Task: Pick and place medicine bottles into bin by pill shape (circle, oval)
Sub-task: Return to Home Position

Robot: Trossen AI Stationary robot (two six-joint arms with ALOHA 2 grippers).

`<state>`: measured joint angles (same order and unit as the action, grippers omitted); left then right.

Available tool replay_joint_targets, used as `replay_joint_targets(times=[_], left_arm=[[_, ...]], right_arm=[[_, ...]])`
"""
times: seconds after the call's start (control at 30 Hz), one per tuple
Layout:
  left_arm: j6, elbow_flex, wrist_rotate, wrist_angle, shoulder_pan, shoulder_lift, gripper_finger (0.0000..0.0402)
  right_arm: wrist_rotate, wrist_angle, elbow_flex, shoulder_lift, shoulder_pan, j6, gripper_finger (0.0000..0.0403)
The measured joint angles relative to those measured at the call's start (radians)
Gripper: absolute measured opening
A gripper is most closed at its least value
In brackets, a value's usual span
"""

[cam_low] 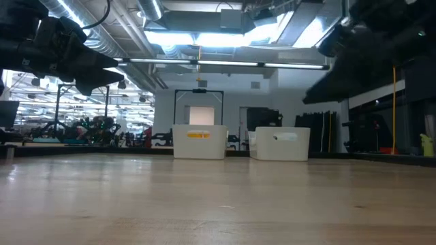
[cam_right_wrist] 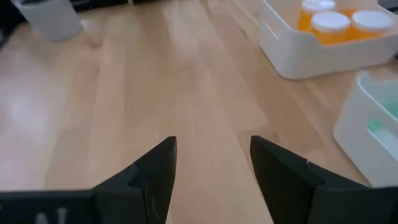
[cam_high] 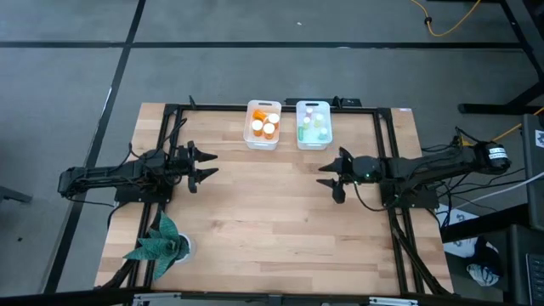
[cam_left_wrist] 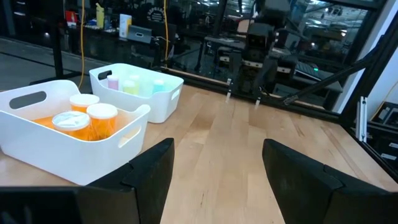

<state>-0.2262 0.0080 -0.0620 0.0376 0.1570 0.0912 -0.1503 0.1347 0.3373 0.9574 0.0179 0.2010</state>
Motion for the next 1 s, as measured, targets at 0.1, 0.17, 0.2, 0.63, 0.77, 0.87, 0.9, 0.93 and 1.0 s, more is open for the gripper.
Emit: replay_joint_targets(times=[0.1,0.17,0.2,0.63,0.77,0.87,0.9,0.93,1.0], left_arm=[[0.0,0.0,0.0,0.0,0.0,0.0,0.0237],[0.0,0.0,0.0,0.0,0.0,0.0,0.0237],[0.0,0.0,0.0,0.0,0.0,0.0,0.0237],[0.0,0.0,0.0,0.0,0.0,0.0,0.0237],[0.0,0.0,0.0,0.0,0.0,0.0,0.0237],[0.0,0.0,0.0,0.0,0.0,0.0,0.0237],[0.0,0.0,0.0,0.0,0.0,0.0,0.0237],[0.0,0.0,0.0,0.0,0.0,0.0,0.0237],[0.0,0.0,0.0,0.0,0.0,0.0,0.0237]], right_arm=[[-0.064,0.044,-0.062,-0.04,0.035,0.007,0.0206],[-0.084,0.108,-0.105,-0.08,0.062,0.001,0.0206],[-0.091,0.138,-0.126,-0.103,0.077,-0.006,0.0206],[-0.106,0.253,-0.294,-0.45,0.152,-0.135,0.0206],[-0.105,0.216,-0.331,-0.524,0.152,-0.15,0.0207],[-0.087,0.209,-0.331,-0.56,0.152,-0.147,0.0207],[-0.084,0.208,-0.331,-0.571,0.152,-0.152,0.0206],[-0.084,0.208,-0.331,-0.583,0.152,-0.154,0.0207],[-0.085,0.206,-0.331,-0.612,0.152,-0.163,0.0207]])
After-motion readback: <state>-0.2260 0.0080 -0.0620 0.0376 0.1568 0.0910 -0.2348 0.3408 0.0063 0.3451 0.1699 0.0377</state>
